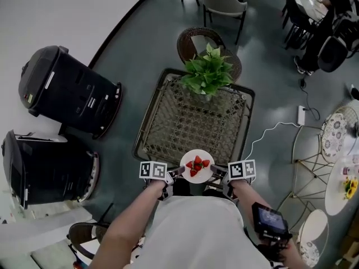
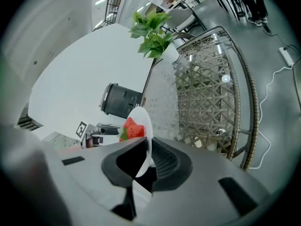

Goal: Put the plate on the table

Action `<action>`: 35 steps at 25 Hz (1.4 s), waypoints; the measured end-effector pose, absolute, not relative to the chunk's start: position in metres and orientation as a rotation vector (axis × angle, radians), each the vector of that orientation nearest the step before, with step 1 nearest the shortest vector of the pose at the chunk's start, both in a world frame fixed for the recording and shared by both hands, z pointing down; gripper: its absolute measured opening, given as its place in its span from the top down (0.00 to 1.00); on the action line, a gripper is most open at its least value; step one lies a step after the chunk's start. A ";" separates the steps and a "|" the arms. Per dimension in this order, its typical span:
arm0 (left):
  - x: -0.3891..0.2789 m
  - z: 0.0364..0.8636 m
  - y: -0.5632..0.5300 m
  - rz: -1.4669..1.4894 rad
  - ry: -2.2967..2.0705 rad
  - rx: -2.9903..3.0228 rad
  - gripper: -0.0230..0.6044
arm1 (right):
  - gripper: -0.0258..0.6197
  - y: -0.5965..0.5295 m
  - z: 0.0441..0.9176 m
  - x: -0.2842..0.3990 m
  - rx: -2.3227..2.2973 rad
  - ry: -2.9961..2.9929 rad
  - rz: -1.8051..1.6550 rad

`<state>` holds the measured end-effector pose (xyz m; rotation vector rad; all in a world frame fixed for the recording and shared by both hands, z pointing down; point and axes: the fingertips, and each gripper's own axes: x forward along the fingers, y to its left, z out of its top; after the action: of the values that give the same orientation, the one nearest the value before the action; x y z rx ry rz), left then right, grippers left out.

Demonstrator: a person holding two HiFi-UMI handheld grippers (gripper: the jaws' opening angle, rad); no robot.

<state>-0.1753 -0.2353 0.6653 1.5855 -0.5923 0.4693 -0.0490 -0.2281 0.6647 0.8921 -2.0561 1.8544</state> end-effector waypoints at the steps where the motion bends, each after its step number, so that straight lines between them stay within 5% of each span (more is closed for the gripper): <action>1: -0.180 0.667 -0.239 0.473 -0.582 1.587 0.91 | 0.92 -0.231 0.665 -0.054 0.905 -2.049 1.857; 19: -0.254 0.681 -0.299 0.584 -0.358 1.641 0.91 | 0.92 -0.265 0.677 -0.133 1.159 -1.914 1.888; 35: -0.247 0.704 -0.297 0.753 -0.231 1.627 0.91 | 0.92 -0.244 0.703 -0.133 1.345 -1.800 2.026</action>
<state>-0.2473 -0.2972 0.7043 1.6270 -0.2309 0.7528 -0.1328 -0.2439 0.7029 1.3450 -1.7997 2.0263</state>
